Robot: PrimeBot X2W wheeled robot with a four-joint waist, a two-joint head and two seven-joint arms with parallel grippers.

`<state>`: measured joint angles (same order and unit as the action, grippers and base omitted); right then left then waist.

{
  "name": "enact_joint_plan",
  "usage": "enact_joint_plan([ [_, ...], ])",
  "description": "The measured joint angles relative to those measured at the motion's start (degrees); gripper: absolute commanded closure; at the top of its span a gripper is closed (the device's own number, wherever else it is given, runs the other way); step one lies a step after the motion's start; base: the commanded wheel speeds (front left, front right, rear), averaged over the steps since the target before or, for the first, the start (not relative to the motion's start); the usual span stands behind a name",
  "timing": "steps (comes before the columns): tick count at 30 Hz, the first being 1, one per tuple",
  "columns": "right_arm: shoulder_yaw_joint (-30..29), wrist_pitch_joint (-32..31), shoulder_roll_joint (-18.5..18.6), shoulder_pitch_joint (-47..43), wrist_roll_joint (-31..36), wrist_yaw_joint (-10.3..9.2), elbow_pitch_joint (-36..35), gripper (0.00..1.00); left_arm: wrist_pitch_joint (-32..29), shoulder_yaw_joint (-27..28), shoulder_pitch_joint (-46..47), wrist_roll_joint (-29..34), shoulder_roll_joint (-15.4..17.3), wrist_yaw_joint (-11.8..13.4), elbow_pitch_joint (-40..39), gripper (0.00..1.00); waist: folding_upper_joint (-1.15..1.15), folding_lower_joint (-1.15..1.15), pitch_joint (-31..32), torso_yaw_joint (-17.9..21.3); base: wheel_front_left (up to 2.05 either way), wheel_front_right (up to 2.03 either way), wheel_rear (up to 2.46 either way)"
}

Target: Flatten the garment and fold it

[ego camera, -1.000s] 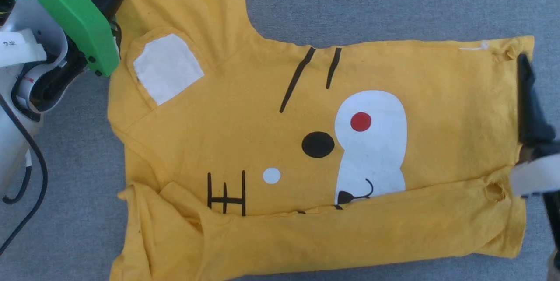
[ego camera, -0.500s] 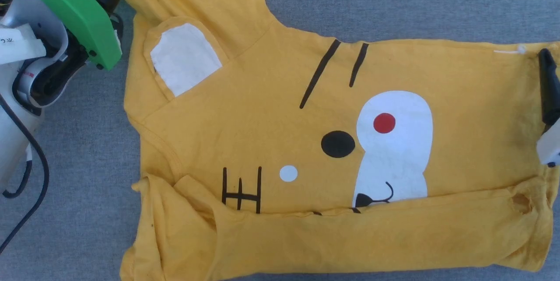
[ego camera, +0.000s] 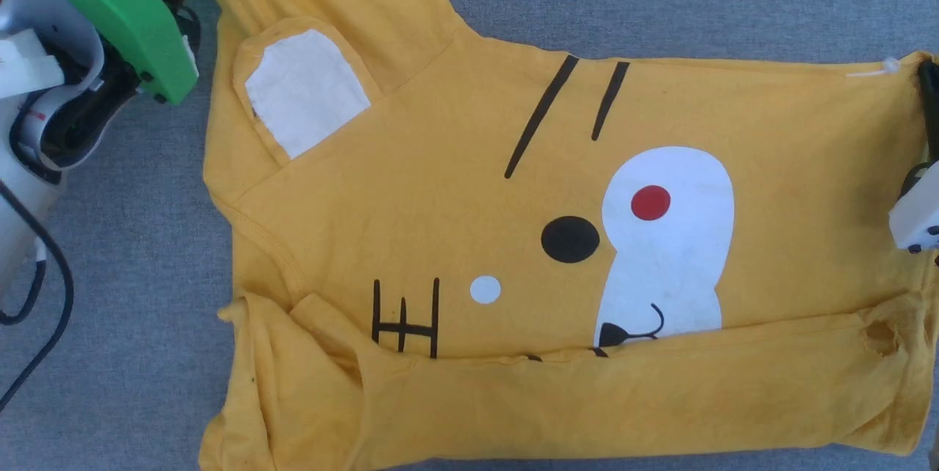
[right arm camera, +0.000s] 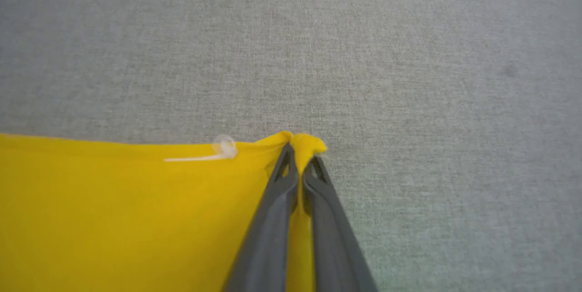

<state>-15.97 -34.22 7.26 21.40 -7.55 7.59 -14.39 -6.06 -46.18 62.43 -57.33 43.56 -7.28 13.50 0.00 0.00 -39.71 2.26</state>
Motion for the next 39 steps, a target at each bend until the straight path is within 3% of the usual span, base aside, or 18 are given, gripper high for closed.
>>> enact_joint_plan([
  [7, -0.12, 2.2, 0.3, -1.23, -0.63, 0.0, 0.11, 1.0, 6.58, 0.7, -1.55, -2.1, 2.71, -0.08, -3.11, 1.0, 0.0, 0.0, 3.42, -0.29, 0.0, 0.0, 0.0],
  [13, -1.22, 4.52, -0.01, -7.83, -2.69, 0.0, -1.74, 1.0, 14.49, 2.16, -11.89, -4.37, 7.69, 0.33, -9.68, 1.0, 0.0, 0.0, 9.7, -0.88, 0.0, 0.0, 0.0],
  [23, -3.48, 6.05, -1.86, -18.22, -5.79, 0.0, -2.69, 1.0, 20.35, 4.65, -31.65, -8.2, 11.31, 7.68, -24.05, 1.0, 0.0, 0.0, 18.68, -1.75, 0.0, 0.0, 0.0],
  [29, -3.76, 7.22, -2.75, -24.1, -7.67, 0.0, -1.14, 1.0, 20.78, 7.77, -44.96, -8.27, 11.67, 11.68, -29.27, 1.0, 0.0, -0.01, 23.28, -2.27, 0.0, 0.0, 0.0],
  [33, -3.27, 7.77, -3.34, -28.11, -8.55, 0.0, 0.59, 1.0, 20.79, 7.33, -53.26, -8.9, 10.28, 11.61, -30.16, 1.0, 0.0, -0.01, 25.57, -2.66, 0.0, 0.0, 0.0],
  [39, -1.53, 8.08, -3.87, -31.45, -8.9, -0.01, 4.65, 1.0, 17.86, 1.21, -58.24, -9.11, 8.47, 10.53, -26.21, 1.0, 0.0, -0.01, 27.12, -2.95, 0.0, 0.0, 0.0],
])
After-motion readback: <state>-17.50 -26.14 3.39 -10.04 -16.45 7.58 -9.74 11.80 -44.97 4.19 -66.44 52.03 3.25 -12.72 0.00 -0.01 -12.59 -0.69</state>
